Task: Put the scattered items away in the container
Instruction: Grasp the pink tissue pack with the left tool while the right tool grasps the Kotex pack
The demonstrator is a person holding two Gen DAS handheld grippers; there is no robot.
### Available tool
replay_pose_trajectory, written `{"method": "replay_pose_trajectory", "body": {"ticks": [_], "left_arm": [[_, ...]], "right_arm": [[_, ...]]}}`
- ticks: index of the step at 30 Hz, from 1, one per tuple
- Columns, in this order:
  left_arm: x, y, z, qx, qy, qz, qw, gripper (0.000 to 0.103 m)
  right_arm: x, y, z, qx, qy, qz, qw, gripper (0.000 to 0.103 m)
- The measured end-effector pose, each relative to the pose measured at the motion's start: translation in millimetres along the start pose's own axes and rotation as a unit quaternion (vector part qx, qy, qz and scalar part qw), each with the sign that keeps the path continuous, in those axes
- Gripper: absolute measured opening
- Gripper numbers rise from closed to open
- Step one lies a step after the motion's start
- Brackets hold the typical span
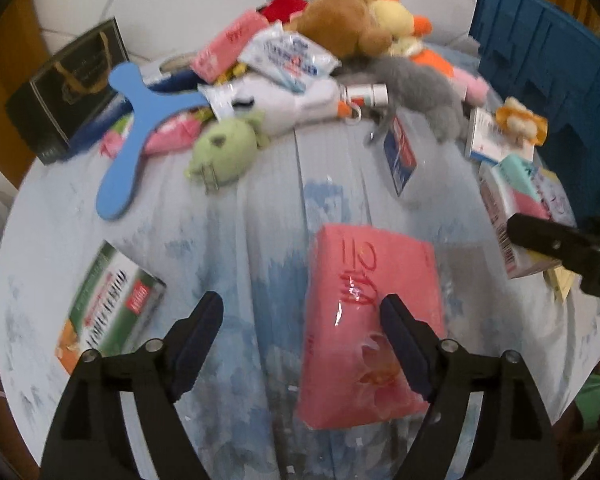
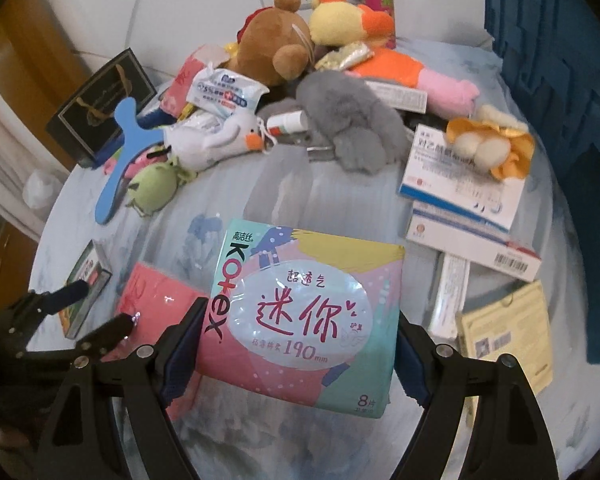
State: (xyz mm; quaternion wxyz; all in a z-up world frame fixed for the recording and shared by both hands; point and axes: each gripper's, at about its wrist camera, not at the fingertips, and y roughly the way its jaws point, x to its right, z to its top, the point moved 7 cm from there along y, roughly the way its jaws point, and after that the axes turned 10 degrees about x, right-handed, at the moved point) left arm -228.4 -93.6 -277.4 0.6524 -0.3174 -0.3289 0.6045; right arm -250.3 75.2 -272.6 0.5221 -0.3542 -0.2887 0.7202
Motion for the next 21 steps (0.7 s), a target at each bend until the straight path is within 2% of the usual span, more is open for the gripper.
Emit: {"method": "replay_pose_trajectory", "body": {"ticks": [2,6,7,8,10,17,19,21], "left_arm": [[4.6,0.5,-2.9,-0.002,-0.008,-0.016,0.9998,0.081],[21.9,0.4,-1.9,-0.009,0.006,-0.026,0.9996,0.081],[25.9,0.8,-2.0,-0.011,0.011,-0.027,0.9995,0.083],[29.9,1.4,-2.2,-0.013,0.016,-0.027,0.9994,0.089],[32.9,8.3,-5.2,-0.02,0.034,0.0,0.9992,0.097],[43.3,24.3,-16.4,-0.036,0.035,-0.014,0.9986,0.102],[49.4,28.8,-21.5,-0.041,0.052,-0.007,0.9978,0.101],[52.9,26.3,-22.8,-0.034,0.058,-0.008,0.9977,0.089]], "right_arm": [[3.2,0.6,-4.1,-0.003,0.005,-0.002,1.0,0.083],[14.1,-0.3,-12.7,-0.009,0.014,-0.009,1.0,0.083],[16.3,-0.5,-14.4,-0.01,0.016,-0.01,1.0,0.083],[18.4,-0.6,-16.1,-0.011,0.019,-0.01,1.0,0.083],[23.1,-0.2,-20.1,-0.014,0.024,-0.011,1.0,0.083],[25.7,3.7,-29.9,-0.024,0.029,-0.012,0.999,0.083],[24.3,5.1,-32.2,-0.027,0.027,-0.012,0.999,0.083],[22.8,5.0,-33.8,-0.026,0.024,-0.016,0.999,0.083]]}}
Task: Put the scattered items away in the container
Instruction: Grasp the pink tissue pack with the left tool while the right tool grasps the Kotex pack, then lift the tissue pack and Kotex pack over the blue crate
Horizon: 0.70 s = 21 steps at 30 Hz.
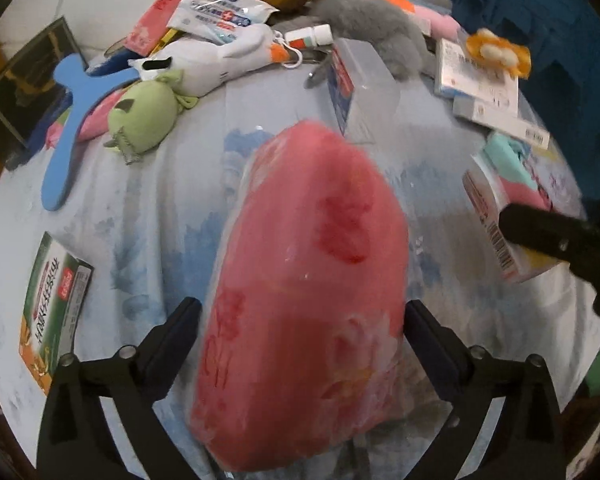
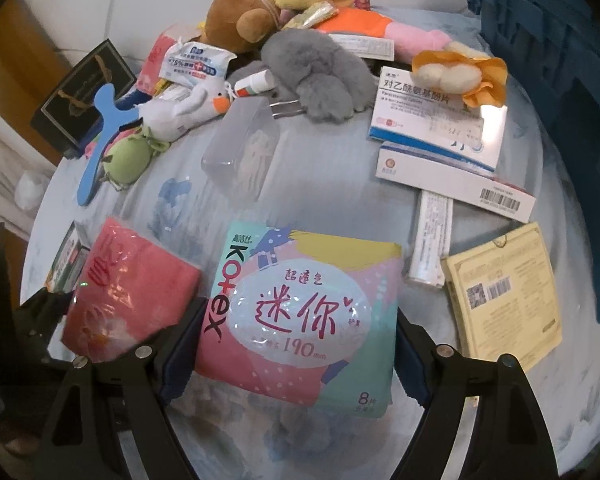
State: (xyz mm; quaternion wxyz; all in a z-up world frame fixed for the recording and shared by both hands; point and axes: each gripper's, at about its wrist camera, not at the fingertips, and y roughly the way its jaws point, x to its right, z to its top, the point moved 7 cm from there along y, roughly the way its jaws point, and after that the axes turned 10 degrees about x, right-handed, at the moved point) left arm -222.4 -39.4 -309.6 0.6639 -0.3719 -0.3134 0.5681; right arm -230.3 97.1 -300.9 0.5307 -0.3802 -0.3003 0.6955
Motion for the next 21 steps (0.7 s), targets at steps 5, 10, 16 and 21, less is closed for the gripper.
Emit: {"method": "replay_pose_trajectory", "body": {"ticks": [5,10,16,21], "left_arm": [[-5.9,-14.4,3.6,0.021,-0.005,0.005,0.9998,0.082],[-22.7,-49.4,23.0,0.068,-0.012,0.012,0.9975,0.082],[-37.0,-85.5,51.8,0.12,-0.013,0.017,0.9925,0.082],[-38.5,-104.9,67.2,0.147,-0.018,0.017,0.9888,0.082]], "right_arm": [[-5.2,-4.8,-0.7,0.004,-0.009,-0.002,1.0,0.081],[-18.0,-22.5,14.0,0.031,-0.015,0.003,0.999,0.081],[-39.0,-54.7,41.9,0.075,-0.032,0.001,0.997,0.081],[-51.6,-82.0,58.9,0.105,-0.046,-0.01,0.993,0.081]]}}
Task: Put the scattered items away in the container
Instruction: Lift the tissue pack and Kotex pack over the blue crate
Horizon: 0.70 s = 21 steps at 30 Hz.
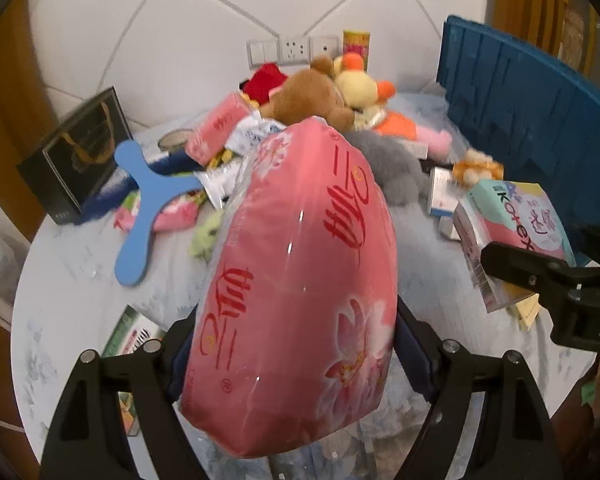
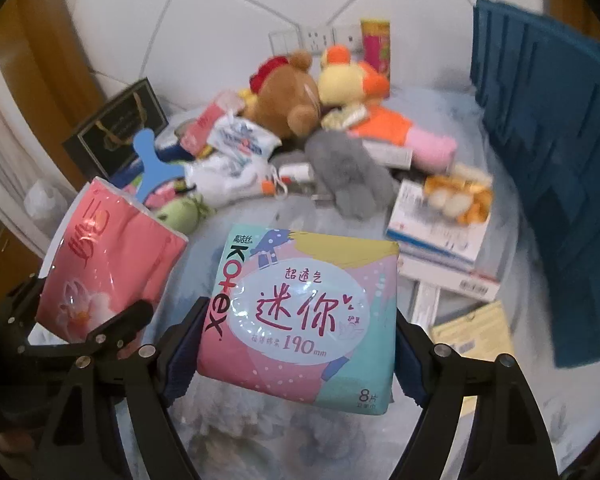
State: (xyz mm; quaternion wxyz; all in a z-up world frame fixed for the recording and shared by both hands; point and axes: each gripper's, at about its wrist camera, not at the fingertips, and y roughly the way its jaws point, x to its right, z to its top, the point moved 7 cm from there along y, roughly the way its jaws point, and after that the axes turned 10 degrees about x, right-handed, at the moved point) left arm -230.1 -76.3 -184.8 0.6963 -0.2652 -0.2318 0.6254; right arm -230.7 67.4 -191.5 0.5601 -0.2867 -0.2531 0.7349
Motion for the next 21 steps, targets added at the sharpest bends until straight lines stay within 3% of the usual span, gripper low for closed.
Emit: {"method": "replay_pose_trajectory", "body": {"ticks": [7,11,15,21], "left_arm": [[18.3,-20.4,24.9,0.031,-0.001,-0.013,0.9994,0.082],[47.7,-36.0,51.1,0.061,0.005,-0.013,0.998,0.082],[103.0,-56.1,97.0,0.104,0.02,-0.018,0.9943,0.082],[220.3,-84.2,176.8,0.159,0.036,-0.025,0.9864,0.082]], "right_arm": [[8.7,-43.3,28.5,0.045,-0.012,-0.019,0.999,0.081],[34.5,-81.5,56.0,0.091,-0.013,-0.018,0.996,0.081],[79.6,-133.8,88.2,0.139,-0.02,-0.019,0.99,0.081],[194.6,-233.3,144.5,0.205,-0.043,-0.047,0.977,0.081]]}}
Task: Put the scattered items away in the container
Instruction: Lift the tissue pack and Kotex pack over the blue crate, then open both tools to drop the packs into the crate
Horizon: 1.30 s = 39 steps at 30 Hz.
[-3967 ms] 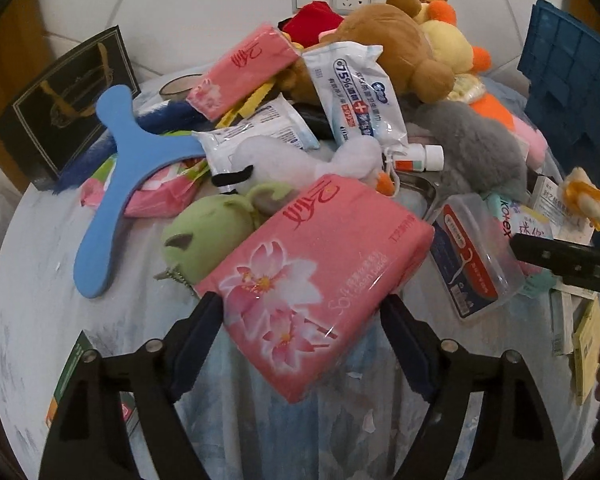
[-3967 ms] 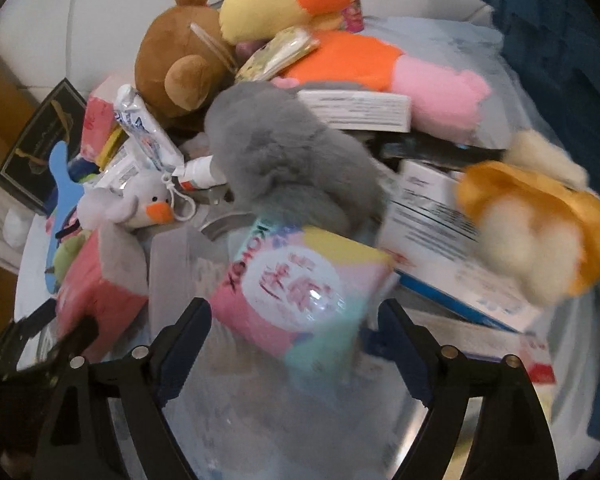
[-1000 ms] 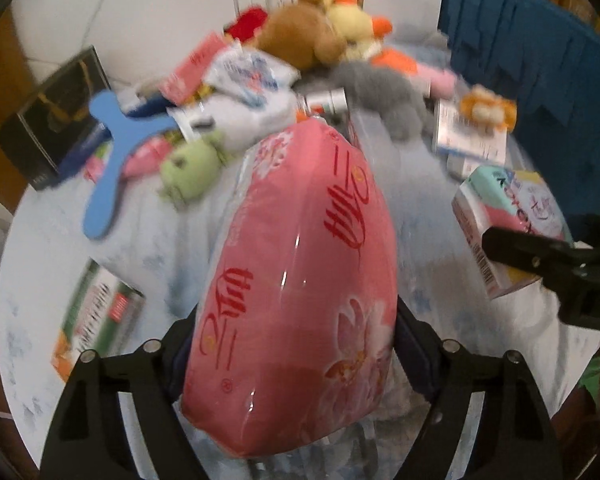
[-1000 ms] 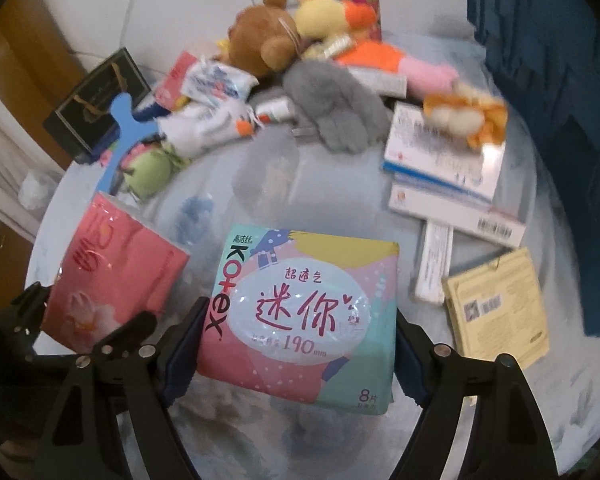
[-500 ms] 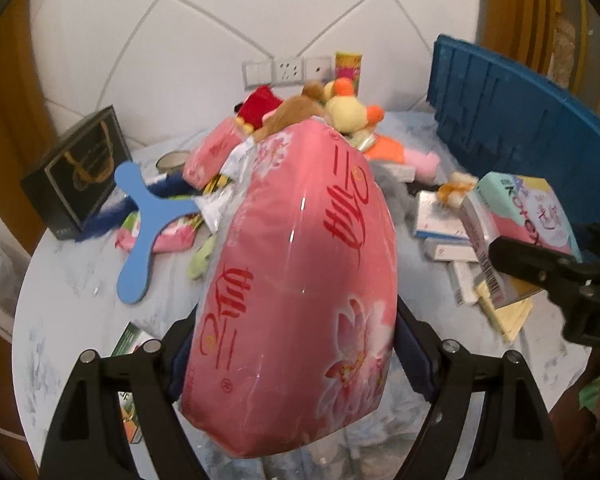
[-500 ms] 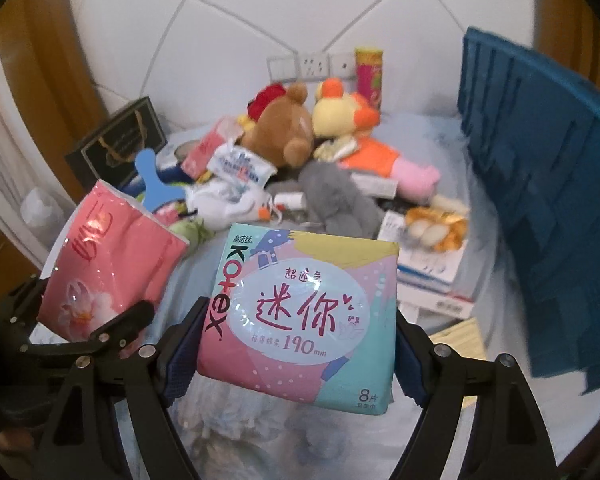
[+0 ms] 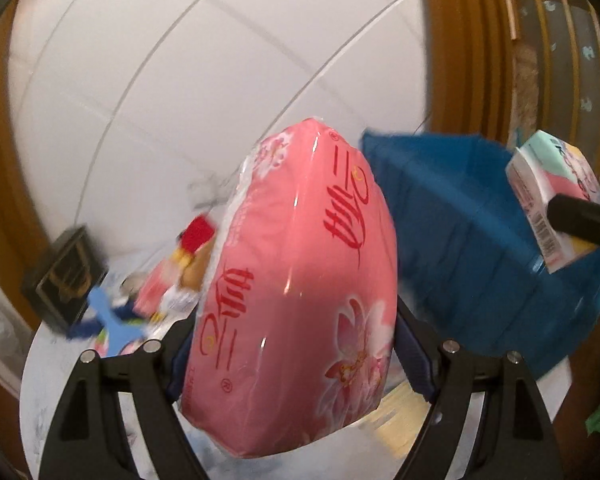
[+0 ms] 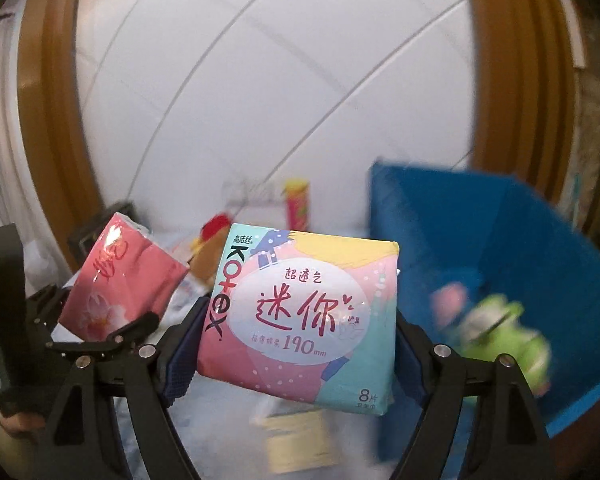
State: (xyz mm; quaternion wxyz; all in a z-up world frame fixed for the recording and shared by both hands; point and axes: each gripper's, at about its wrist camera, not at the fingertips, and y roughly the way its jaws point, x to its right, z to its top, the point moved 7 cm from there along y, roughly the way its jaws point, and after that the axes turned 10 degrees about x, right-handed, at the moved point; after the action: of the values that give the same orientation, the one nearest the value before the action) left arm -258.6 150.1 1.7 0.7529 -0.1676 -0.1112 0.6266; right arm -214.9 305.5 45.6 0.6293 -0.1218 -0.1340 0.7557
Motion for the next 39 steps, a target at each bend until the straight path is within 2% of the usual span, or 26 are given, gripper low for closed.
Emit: {"method": "replay_pose_trajectory", "body": {"ticks": [3,7,9,12,15,22,26,30,33,35,39], "left_arm": [[63.9,9.8,38.2,0.008,0.01,-0.012,0.9998,0.082],[145.6,33.2,68.5,-0.017,0.021,-0.052,0.9983,0.082],[184.1,50.9,73.2,-0.043,0.029,-0.071,0.9961,0.082],[226.3,76.5,72.8,-0.068,0.044,-0.077,0.9937,0.082],[253.1,101.7,61.3,-0.098,0.046,-0.079,0.991,0.082],[272.9,137.6,32.4,-0.154,0.052,-0.07,0.9842,0.082],[267.5,143.1,33.5,-0.155,0.044,-0.056,0.9853,0.082],[267.9,147.9,24.3,-0.18,0.033,-0.056,0.9815,0.087],[266.4,149.2,21.3,-0.186,0.031,-0.051,0.9808,0.088],[264.9,147.4,20.7,-0.182,0.03,-0.047,0.9816,0.1],[264.5,145.3,20.2,-0.178,0.028,-0.048,0.9824,0.103]], "right_arm": [[64.5,-18.5,23.4,0.017,-0.018,-0.029,0.999,0.081],[154.6,-29.6,35.5,0.005,-0.029,-0.075,0.997,0.081],[196.5,-30.8,35.0,-0.005,-0.028,-0.098,0.995,0.081],[247.6,-25.0,25.6,-0.024,-0.01,-0.115,0.993,0.081],[286.7,-15.9,11.6,-0.041,-0.003,-0.129,0.991,0.081],[317.9,14.5,-12.7,-0.054,0.024,-0.108,0.992,0.081],[323.8,32.2,-23.5,-0.055,0.044,-0.099,0.993,0.081],[325.3,36.5,-24.4,-0.056,0.047,-0.099,0.992,0.081],[325.6,40.1,-28.1,-0.067,0.048,-0.094,0.992,0.084],[326.8,40.5,-27.9,-0.068,0.047,-0.097,0.992,0.099],[328.6,43.6,-29.5,-0.076,0.042,-0.106,0.991,0.102]]}}
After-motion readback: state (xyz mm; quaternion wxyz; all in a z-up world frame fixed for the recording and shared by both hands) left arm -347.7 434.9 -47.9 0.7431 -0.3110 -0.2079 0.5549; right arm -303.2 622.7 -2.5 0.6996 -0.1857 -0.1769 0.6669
